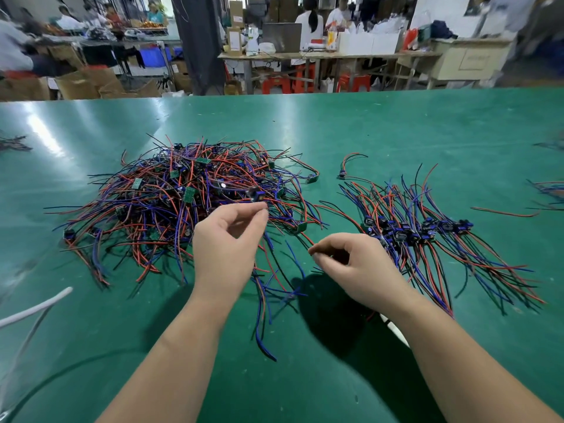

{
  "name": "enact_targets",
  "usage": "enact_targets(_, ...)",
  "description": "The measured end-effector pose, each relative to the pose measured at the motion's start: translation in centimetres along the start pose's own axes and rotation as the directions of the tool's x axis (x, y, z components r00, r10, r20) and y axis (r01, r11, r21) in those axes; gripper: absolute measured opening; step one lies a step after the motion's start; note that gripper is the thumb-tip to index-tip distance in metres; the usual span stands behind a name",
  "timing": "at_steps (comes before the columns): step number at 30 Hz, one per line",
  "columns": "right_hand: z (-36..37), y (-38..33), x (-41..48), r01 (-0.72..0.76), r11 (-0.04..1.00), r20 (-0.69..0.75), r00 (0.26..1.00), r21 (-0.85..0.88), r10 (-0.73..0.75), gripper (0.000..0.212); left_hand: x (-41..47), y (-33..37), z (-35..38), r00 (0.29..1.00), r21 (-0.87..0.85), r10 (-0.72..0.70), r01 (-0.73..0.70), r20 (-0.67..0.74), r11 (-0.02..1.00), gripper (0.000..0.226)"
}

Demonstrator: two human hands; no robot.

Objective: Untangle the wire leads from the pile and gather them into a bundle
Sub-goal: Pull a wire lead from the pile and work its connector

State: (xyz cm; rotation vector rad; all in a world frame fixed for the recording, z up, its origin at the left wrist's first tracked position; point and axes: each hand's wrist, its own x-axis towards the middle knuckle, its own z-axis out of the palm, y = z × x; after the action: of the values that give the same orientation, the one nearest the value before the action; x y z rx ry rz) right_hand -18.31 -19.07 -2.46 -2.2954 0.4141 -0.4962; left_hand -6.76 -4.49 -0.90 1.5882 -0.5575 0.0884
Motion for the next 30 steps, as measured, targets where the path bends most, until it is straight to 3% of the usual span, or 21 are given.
enact_targets(1,0.0,-0.1,0.1,-0.025,0.998,-0.019,0.999,0.066,0.026,0.011,-0.3,0.4,0.3,0.999,-0.112,-0.017,0.022,0.048,0.993,0.019)
enact_targets(3,-0.1,-0.6,0.3,-0.101,0.924,-0.017,0.993,0.369,0.115,0.016,-1.0,1.1,1.0,0.984,-0.333,-0.065,0.118,0.166,0.936,0.014)
enact_targets(6,-0.8,-1.4,0.4,-0.197,0.548,0.123,0.978,0.813,0.169,0.015,-1.9,1.7,1.8,0.944,-0.536,-0.098,0.262,0.315,0.803,0.017)
enact_targets(8,-1.3,-1.7,0.3,-0.224,0.368,0.187,0.973,0.902,0.133,0.024,-2.6,2.0,2.2,0.915,-0.547,-0.106,0.323,0.390,0.773,0.025)
enact_targets(9,-1.5,-1.7,0.4,-0.231,0.334,0.198,0.972,0.914,0.129,0.026,-2.9,2.1,2.4,0.901,-0.526,-0.115,0.343,0.418,0.778,0.027)
enact_targets(14,-1.7,-1.4,0.6,-0.233,0.382,0.170,0.967,0.894,0.192,0.023,-3.7,1.9,3.1,0.850,-0.393,-0.209,0.424,0.483,0.816,0.032)
enact_targets(20,-1.9,-1.0,0.7,-0.273,0.430,0.226,0.961,0.860,0.158,0.019,-3.7,2.2,3.2,0.741,-0.293,-0.345,0.581,0.576,0.759,0.035)
enact_targets(26,-1.1,-1.0,0.4,-0.359,0.517,0.291,0.933,0.777,0.211,0.026,-3.6,1.1,3.2,0.755,-0.257,-0.366,0.565,0.544,0.784,0.016)
enact_targets(30,-1.3,-0.9,0.2,-0.420,0.629,0.334,0.907,0.654,0.258,0.021,-3.9,0.3,3.4,0.839,-0.113,-0.290,0.380,0.460,0.918,0.014)
